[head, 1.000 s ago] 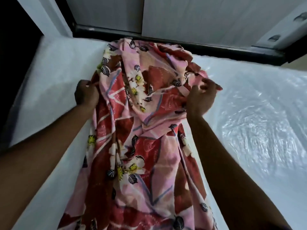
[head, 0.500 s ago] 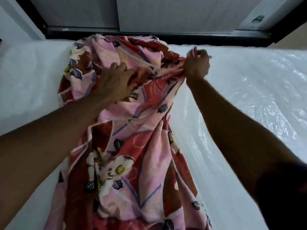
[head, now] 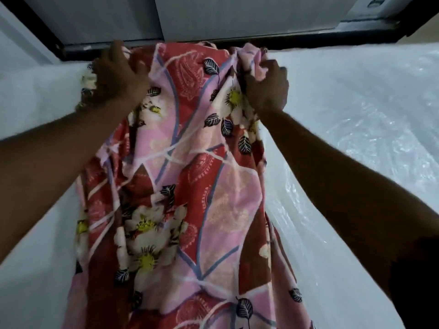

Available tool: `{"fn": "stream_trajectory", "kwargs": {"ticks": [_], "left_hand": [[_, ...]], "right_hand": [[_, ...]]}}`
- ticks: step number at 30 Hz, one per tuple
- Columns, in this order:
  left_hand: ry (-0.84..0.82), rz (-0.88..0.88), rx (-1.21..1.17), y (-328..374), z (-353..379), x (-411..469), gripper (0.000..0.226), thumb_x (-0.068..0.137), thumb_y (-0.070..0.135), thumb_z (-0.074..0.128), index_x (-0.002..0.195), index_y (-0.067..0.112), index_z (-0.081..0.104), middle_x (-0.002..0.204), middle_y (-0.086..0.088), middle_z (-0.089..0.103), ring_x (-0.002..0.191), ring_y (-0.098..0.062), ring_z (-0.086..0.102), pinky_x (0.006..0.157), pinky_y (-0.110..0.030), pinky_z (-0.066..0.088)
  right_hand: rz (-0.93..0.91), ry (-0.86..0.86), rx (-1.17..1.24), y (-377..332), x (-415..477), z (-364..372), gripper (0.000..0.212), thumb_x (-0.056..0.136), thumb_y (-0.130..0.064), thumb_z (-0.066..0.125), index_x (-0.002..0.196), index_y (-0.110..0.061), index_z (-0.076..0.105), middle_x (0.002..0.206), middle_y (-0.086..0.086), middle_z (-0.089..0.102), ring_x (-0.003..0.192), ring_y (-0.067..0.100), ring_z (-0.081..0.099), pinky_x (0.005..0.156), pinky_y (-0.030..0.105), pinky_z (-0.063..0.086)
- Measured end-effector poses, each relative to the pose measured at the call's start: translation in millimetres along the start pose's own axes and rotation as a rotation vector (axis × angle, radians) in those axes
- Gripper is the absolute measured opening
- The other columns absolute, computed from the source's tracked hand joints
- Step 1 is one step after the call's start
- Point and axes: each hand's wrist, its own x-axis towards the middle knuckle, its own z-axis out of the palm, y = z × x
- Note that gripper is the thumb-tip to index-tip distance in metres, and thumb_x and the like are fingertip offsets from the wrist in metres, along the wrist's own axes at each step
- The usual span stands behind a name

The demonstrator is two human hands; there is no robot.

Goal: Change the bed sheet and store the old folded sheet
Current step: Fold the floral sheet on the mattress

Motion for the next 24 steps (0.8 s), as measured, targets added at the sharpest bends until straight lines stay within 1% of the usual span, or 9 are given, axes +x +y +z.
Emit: {"fn": "stream_trajectory", "kwargs": {"ticks": [3, 5, 8, 11, 15, 17, 18, 21, 24], "left_hand": [[0.045, 0.320, 0.152, 17, -19, -50, 0.062, 0.088, 0.045, 0.050, 0.139, 0.012, 0.043, 0.143, -0.020, 0.044, 0.127, -0.041, 0.044, 0.098, -0.048, 0.039], [-0.043, 0.381, 0.267, 3, -12, -61, 0.066, 0.088, 0.046, 0.053, 0.144, 0.013, 0.040, 0.146, -0.022, 0.040, 0.127, -0.044, 0.043, 0.100, -0.052, 0.037], [-0.255, 0.278, 0.329, -21, 1, -56, 0.064, 0.094, 0.045, 0.056, 0.148, 0.018, 0.037, 0.148, -0.025, 0.036, 0.129, -0.051, 0.040, 0.103, -0.060, 0.037], [-0.313, 0.266, 0.407, -28, 8, -45, 0.053, 0.099, 0.038, 0.049, 0.148, 0.023, 0.039, 0.147, -0.018, 0.038, 0.133, -0.048, 0.035, 0.104, -0.064, 0.034], [-0.417, 0.176, 0.438, -46, 22, -5, 0.055, 0.100, 0.039, 0.037, 0.152, 0.024, 0.032, 0.156, -0.014, 0.032, 0.138, -0.048, 0.030, 0.111, -0.061, 0.031], [-0.458, 0.125, 0.411, -53, 27, 16, 0.057, 0.093, 0.040, 0.038, 0.147, 0.020, 0.038, 0.151, -0.018, 0.040, 0.135, -0.048, 0.037, 0.110, -0.061, 0.035], [-0.471, 0.112, 0.383, -53, 28, 23, 0.055, 0.092, 0.038, 0.041, 0.143, 0.018, 0.042, 0.146, -0.021, 0.045, 0.131, -0.049, 0.042, 0.109, -0.061, 0.037], [-0.393, 0.109, 0.244, -42, 27, 17, 0.055, 0.095, 0.039, 0.045, 0.144, 0.014, 0.043, 0.146, -0.024, 0.046, 0.132, -0.048, 0.043, 0.111, -0.059, 0.036], [-0.144, 0.211, 0.168, -21, 16, -31, 0.063, 0.099, 0.047, 0.038, 0.154, 0.018, 0.031, 0.158, -0.015, 0.034, 0.146, -0.040, 0.028, 0.117, -0.059, 0.024]], "right_hand": [[0.170, -0.116, 0.018, 30, -20, 11, 0.061, 0.086, -0.058, 0.056, 0.136, -0.024, 0.048, 0.131, 0.007, 0.054, 0.117, 0.029, 0.057, 0.091, 0.038, 0.049], [0.083, -0.139, -0.041, 31, -24, 19, 0.062, 0.089, -0.057, 0.053, 0.142, -0.027, 0.039, 0.132, 0.008, 0.055, 0.116, 0.032, 0.058, 0.087, 0.040, 0.048], [-0.185, -0.212, -0.102, 19, -20, 28, 0.053, 0.098, -0.039, 0.046, 0.147, -0.035, 0.030, 0.123, 0.010, 0.066, 0.099, 0.033, 0.064, 0.074, 0.036, 0.043], [-0.374, -0.233, -0.281, 18, 0, 17, 0.048, 0.097, -0.023, 0.047, 0.144, -0.035, 0.044, 0.122, 0.015, 0.066, 0.101, 0.039, 0.064, 0.072, 0.035, 0.040], [-0.294, -0.101, -0.401, 39, 45, -25, 0.046, 0.092, -0.017, 0.050, 0.137, -0.027, 0.050, 0.115, 0.024, 0.065, 0.103, 0.047, 0.062, 0.079, 0.045, 0.049], [-0.248, -0.111, -0.492, 47, 58, -38, 0.043, 0.095, -0.023, 0.052, 0.138, -0.022, 0.045, 0.118, 0.025, 0.063, 0.107, 0.048, 0.060, 0.084, 0.050, 0.049], [-0.232, -0.109, -0.533, 47, 60, -39, 0.051, 0.095, -0.027, 0.055, 0.143, -0.024, 0.040, 0.123, 0.023, 0.061, 0.111, 0.047, 0.058, 0.087, 0.051, 0.048], [-0.245, -0.010, -0.528, 35, 48, -26, 0.070, 0.093, -0.037, 0.057, 0.155, -0.029, 0.024, 0.144, 0.015, 0.046, 0.126, 0.039, 0.047, 0.094, 0.053, 0.042], [-0.480, 0.019, -0.433, 9, 0, -4, 0.061, 0.095, -0.052, 0.043, 0.151, -0.029, 0.033, 0.150, 0.009, 0.041, 0.132, 0.032, 0.042, 0.101, 0.050, 0.040]]}}
